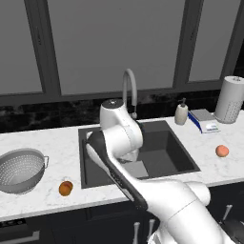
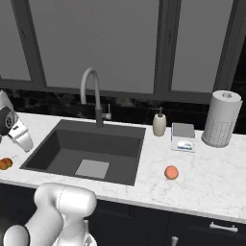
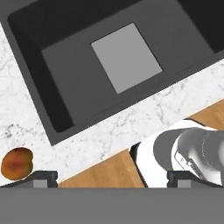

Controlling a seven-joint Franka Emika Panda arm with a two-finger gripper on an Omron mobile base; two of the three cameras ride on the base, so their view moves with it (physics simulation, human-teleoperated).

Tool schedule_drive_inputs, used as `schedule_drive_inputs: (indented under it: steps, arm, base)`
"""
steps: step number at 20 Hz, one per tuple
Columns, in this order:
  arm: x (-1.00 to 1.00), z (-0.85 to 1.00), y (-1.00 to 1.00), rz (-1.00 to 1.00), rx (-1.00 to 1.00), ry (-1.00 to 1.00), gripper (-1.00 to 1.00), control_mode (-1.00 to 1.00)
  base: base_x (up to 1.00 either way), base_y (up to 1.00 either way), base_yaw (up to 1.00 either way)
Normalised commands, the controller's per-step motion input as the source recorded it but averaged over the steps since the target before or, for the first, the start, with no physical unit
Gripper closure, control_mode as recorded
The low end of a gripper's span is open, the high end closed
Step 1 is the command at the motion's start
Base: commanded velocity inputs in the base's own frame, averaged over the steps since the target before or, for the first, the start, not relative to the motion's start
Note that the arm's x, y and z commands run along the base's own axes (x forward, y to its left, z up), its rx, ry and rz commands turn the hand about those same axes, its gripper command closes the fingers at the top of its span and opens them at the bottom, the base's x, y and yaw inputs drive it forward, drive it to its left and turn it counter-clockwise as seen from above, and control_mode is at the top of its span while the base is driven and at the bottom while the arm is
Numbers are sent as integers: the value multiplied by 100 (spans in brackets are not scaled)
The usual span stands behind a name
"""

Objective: Put the colander in the sink, put the peach, peach in the colander, and turn on the sink faucet and pour water over the colander.

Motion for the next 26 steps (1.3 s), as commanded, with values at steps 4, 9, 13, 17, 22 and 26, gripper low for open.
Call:
schedule_drive_inputs:
  steps: [4, 9, 13, 17, 22, 26]
  arm:
    - [42, 0, 99, 7, 0, 25, -100, -100]
    - [33, -9, 91, 19, 0, 17, -100, -100]
    - [23, -26, 80, 15, 0, 0, -100, -100]
    - [32, -20, 61, 1, 7, 0, -100, -100]
    - [30, -24, 49, 0, 16, -2, -100, -100]
    - [29, -32, 46, 0, 15, -5, -100, -100]
  base:
    - [0, 0, 0]
    - [0, 0, 0]
    - [0, 0, 0]
    - [0, 0, 0]
    - [0, 0, 0]
    - [0, 0, 0]
